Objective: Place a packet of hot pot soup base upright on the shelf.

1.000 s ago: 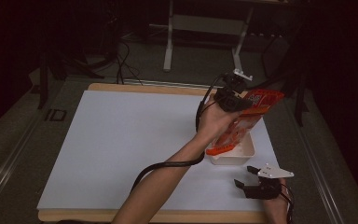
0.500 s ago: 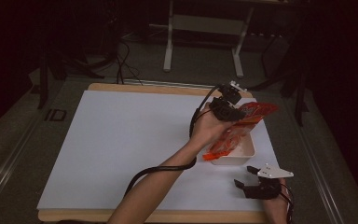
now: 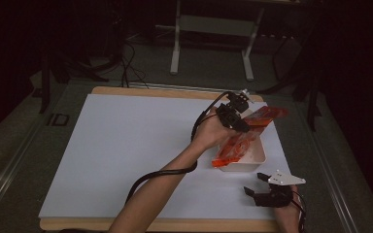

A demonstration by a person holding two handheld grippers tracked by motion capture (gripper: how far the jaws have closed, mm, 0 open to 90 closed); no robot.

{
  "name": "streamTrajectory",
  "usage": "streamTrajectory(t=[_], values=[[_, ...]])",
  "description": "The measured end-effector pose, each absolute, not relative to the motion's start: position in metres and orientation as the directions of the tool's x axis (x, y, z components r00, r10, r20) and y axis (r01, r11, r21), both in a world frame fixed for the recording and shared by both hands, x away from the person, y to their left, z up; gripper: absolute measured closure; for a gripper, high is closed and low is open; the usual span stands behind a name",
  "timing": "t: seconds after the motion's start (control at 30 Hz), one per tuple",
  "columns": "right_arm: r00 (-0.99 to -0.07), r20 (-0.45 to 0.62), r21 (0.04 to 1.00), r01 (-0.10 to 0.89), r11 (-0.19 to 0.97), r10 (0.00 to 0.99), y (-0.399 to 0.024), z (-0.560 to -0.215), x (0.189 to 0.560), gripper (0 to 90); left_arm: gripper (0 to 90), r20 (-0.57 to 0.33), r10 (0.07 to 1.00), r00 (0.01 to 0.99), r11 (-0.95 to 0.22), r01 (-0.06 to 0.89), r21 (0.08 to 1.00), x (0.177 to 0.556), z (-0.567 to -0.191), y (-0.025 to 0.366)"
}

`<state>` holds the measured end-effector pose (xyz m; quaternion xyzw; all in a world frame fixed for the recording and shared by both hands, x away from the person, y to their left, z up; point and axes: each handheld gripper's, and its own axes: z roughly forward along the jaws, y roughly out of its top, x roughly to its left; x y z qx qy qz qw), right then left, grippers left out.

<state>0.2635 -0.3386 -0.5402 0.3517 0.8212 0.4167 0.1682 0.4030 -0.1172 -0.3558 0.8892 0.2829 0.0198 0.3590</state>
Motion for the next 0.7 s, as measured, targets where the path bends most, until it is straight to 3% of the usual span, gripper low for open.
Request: streamTrajectory(t=[0.23, 0.37, 0.7], values=[[-0.696, 0.017, 0.803, 0.437, 0.405, 0.718, -0.339, -0.54, 0.264, 18.8, 63.6, -0.131, 0.513, 0.848, -0.668, 0.491, 0.559, 0.408, -0.378, -0.134], [-0.696, 0.018, 0.805, 0.437, 0.403, 0.718, -0.339, -0.54, 0.264, 18.8, 71.2, -0.089, 0.515, 0.853, -0.681, 0.47, 0.562, 0.407, -0.38, -0.135], [-0.696, 0.019, 0.806, 0.436, 0.401, 0.718, -0.339, -0.54, 0.263, 18.8, 71.9, -0.122, 0.582, 0.804, -0.514, 0.48, 0.711, 0.397, -0.37, -0.116]])
